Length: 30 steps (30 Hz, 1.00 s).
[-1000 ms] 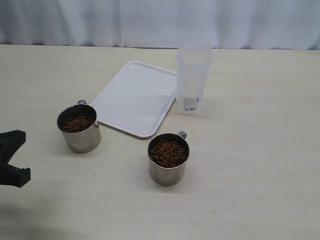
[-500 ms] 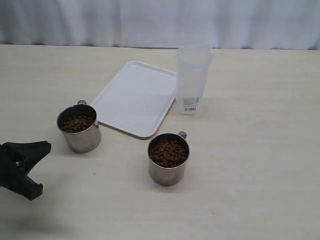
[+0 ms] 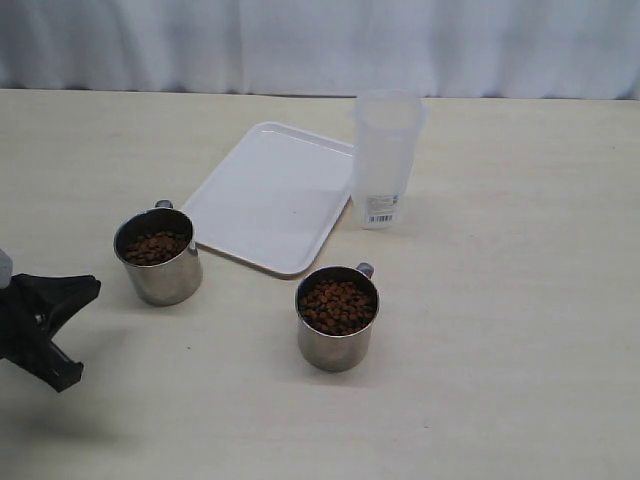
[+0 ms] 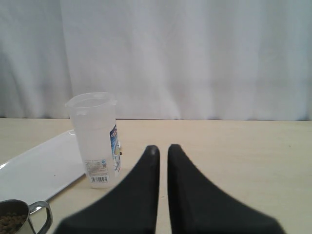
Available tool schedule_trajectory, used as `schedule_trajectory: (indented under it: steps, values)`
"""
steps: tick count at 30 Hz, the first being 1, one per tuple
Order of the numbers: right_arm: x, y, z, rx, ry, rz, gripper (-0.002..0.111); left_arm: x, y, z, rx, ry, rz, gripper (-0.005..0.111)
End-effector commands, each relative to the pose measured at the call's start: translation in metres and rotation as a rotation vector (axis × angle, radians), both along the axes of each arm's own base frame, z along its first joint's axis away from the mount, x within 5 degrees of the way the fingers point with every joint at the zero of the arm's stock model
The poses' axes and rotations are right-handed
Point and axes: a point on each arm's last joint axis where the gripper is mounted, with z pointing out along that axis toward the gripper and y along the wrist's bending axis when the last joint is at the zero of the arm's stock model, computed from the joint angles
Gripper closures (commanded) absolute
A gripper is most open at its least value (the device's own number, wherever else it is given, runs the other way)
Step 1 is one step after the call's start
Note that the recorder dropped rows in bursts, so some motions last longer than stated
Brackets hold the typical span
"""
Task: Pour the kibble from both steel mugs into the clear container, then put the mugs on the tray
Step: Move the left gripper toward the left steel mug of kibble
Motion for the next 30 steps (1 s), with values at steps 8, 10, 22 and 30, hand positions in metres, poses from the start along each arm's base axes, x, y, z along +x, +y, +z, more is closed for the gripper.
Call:
schedule_trajectory:
  steps: [8, 10, 22, 30]
  values:
    - [0.0, 0.0, -0.001, -0.005, -0.003, 0.0, 0.103, 0.016, -0.005, -0.026, -0.057, -0.016, -0.164, 0.107]
    - [0.0, 0.0, -0.001, -0.005, -0.003, 0.0, 0.103, 0.018, -0.002, -0.026, -0.055, -0.016, -0.115, 0.107]
    - [0.0, 0.0, -0.001, -0.005, -0.003, 0.0, 0.103, 0.02, 0.002, -0.027, -0.05, -0.011, -0.06, 0.043]
    - [0.0, 0.0, -0.001, -0.005, -0.003, 0.0, 0.103, 0.025, 0.004, -0.022, -0.072, -0.064, -0.033, 0.039]
